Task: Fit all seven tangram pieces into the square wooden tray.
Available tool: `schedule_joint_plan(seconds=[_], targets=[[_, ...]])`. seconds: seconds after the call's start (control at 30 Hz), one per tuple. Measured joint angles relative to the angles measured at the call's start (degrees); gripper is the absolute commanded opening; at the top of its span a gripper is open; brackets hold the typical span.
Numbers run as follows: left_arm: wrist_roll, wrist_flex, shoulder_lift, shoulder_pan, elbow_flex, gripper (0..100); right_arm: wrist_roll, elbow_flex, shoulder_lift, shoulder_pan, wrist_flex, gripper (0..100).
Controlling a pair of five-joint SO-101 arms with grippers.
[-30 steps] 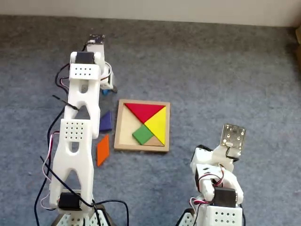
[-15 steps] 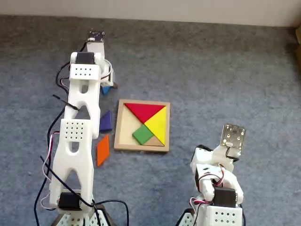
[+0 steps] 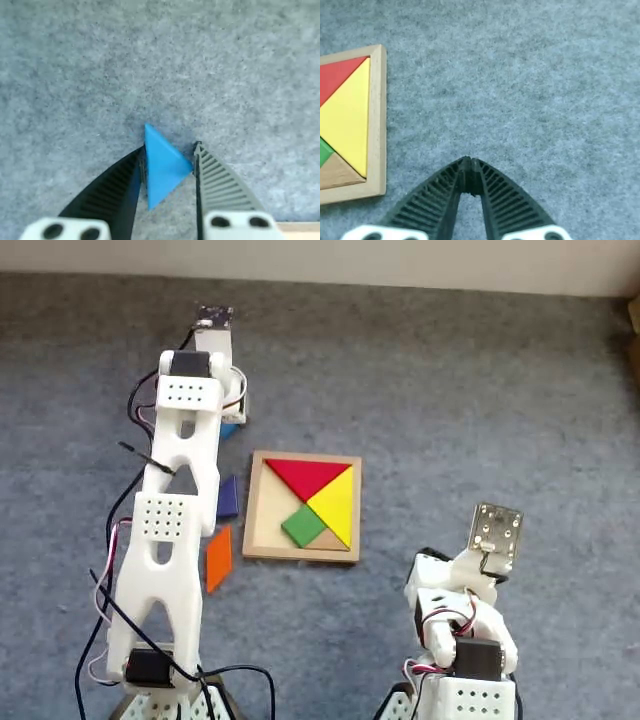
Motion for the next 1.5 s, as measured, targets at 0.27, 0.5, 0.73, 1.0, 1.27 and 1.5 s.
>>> schedule_joint_plan(seconds=[0.27, 0.5, 0.73, 1.0, 1.27, 1.5], targets=[[-2.37, 5.27, 0.00, -0.09, -1.76, 12, 0.00, 0.00, 0.00, 0.00, 0.00, 0.5], [-5.98, 9.67, 0.18, -0.35, -5.63, 12, 0.00, 0.00, 0.00, 0.00, 0.00, 0.5], [-6.15, 9.93, -6.68, 1.14, 3.08, 12, 0.00, 0.00, 0.00, 0.00, 0.00, 0.5], [-6.15, 9.93, -26.11, 8.53, 29.01, 12, 0.00, 0.00, 0.00, 0.00, 0.00, 0.5], [-6.51, 9.41, -34.73, 16.00, 46.15, 12, 0.00, 0.00, 0.00, 0.00, 0.00, 0.5], [-15.12, 3.60, -34.73, 17.32, 50.81, 12, 0.00, 0.00, 0.00, 1.14, 0.00, 0.5]])
